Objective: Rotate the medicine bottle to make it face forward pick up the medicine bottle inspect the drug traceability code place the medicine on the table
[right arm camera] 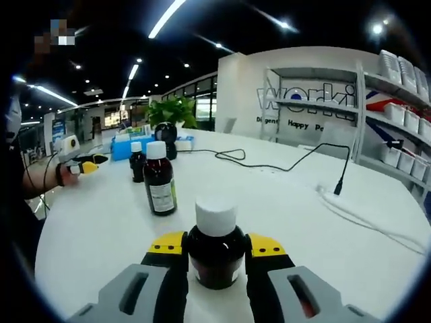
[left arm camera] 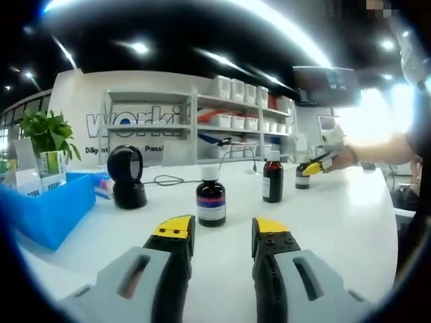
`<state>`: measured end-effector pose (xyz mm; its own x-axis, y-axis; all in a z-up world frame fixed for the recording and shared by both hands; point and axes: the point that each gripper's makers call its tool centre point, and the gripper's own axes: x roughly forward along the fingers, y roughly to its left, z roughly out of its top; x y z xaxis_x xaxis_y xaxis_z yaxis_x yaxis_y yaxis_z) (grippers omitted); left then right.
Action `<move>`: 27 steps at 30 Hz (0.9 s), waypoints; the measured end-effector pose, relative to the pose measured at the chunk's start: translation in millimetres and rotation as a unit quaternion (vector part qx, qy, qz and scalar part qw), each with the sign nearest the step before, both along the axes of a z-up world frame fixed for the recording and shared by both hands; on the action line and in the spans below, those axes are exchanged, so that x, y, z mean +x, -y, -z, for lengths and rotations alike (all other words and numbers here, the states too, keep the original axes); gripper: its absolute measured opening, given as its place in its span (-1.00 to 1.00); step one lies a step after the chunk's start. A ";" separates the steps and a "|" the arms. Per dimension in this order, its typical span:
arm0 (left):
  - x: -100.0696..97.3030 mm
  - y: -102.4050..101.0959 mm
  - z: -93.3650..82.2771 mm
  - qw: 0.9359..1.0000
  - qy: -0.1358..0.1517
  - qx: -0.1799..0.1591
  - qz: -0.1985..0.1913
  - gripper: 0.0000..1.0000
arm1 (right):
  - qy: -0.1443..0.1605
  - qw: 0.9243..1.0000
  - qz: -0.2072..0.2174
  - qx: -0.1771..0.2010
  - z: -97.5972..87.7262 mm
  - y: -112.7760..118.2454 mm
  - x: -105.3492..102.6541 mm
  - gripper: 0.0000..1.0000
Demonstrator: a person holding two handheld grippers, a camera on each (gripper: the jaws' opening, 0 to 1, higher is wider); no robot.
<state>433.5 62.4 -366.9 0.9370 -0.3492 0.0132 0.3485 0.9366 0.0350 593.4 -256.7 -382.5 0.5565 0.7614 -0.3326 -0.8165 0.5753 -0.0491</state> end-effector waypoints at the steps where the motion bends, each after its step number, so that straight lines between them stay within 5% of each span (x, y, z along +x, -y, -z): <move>1: 0.0 0.1 0.0 1.000 0.000 0.000 0.000 -0.47 | 0.000 1.000 0.005 0.000 0.0 0.1 0.0 -0.43; 16: -0.5 -0.1 -0.6 1.000 0.002 0.002 -0.001 -0.47 | 0.002 0.996 0.094 0.000 -0.3 0.9 -0.2 -0.43; 27: -0.5 -0.2 -0.7 1.000 0.002 0.003 -0.002 -0.47 | 0.015 0.984 0.179 0.001 -0.7 4.4 -0.1 -0.43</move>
